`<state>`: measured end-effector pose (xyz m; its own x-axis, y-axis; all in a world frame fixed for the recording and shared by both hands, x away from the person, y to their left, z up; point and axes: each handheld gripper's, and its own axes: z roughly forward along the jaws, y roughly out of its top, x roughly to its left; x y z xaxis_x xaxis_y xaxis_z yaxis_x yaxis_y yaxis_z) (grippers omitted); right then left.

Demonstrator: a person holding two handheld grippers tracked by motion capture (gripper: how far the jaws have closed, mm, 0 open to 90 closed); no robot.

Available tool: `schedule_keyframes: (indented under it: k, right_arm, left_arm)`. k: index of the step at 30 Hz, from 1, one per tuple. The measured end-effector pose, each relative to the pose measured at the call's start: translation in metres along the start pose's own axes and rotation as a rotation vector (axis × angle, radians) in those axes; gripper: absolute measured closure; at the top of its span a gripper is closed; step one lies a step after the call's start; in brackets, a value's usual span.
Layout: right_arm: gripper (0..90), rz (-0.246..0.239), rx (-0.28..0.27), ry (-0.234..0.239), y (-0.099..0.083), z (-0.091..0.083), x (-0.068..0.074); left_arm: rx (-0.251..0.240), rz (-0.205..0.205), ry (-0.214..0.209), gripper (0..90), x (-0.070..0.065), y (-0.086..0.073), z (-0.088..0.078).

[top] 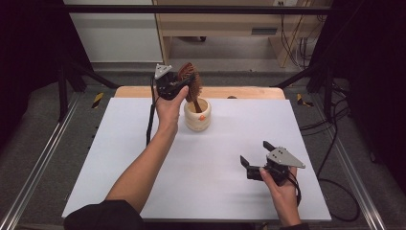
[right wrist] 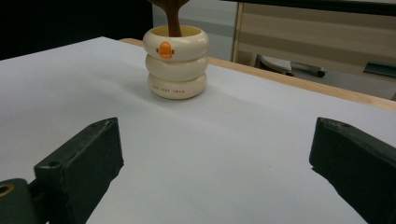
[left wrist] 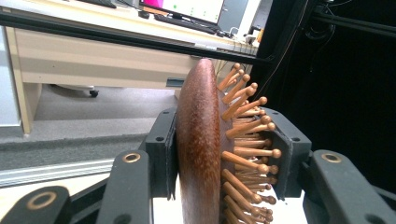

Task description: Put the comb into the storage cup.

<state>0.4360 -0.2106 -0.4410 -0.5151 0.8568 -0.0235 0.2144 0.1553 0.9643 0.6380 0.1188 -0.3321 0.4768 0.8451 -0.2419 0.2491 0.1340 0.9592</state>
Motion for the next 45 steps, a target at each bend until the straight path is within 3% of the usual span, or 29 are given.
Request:
schedule_keyframes:
  k: [35, 45]
  right_arm:
    - [2.9, -0.006, 0.009, 0.009, 0.0, 0.001, 0.002]
    - [2.9, -0.008, 0.01, 0.01, -0.001, 0.002, 0.002]
  left_arm:
    - [0.027, -0.001, -0.01, 51.2, 0.0, -0.012, 0.005]
    - [0.032, -0.022, -0.006, 51.2, 0.004, -0.017, 0.005]
